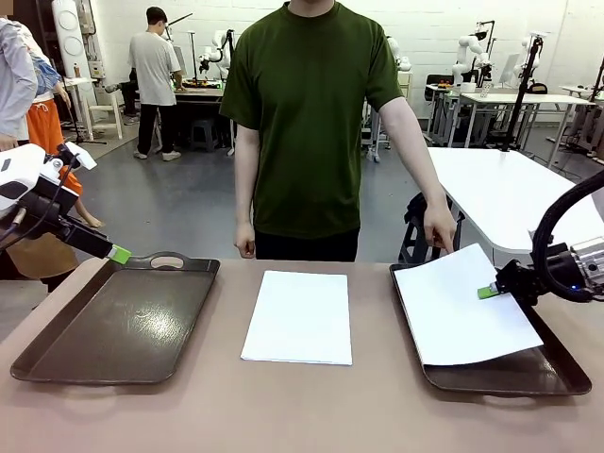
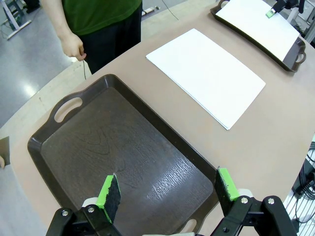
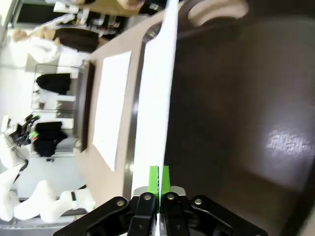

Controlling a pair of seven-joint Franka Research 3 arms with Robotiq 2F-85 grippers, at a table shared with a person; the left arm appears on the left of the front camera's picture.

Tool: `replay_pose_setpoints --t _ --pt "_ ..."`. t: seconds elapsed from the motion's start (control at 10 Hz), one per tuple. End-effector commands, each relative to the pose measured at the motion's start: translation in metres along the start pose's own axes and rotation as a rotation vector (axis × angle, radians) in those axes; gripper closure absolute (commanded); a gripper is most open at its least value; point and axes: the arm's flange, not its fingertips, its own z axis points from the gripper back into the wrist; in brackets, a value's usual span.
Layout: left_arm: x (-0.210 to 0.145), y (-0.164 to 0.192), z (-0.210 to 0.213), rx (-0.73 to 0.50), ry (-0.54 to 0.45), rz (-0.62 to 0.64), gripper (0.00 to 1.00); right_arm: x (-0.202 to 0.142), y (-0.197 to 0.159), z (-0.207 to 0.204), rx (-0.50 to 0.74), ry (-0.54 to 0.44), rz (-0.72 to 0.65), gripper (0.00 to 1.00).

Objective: Sort the A4 documents.
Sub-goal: Place the A4 Paper in the designated Handle tray.

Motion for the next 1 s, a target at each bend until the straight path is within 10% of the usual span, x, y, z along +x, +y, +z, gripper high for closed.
replay_pose_setpoints --t 0.0,0.9 --pt "-0.002 0.003 -0.001 -0.002 -0.012 -0.006 0.00 -0.006 0.004 -0.002 -0.116 -0.003 -0.014 0.99" --pt "-0.002 0.003 -0.001 -0.002 -0.012 -0.006 0.00 -0.007 0.013 0.004 -0.237 0.052 0.012 0.90"
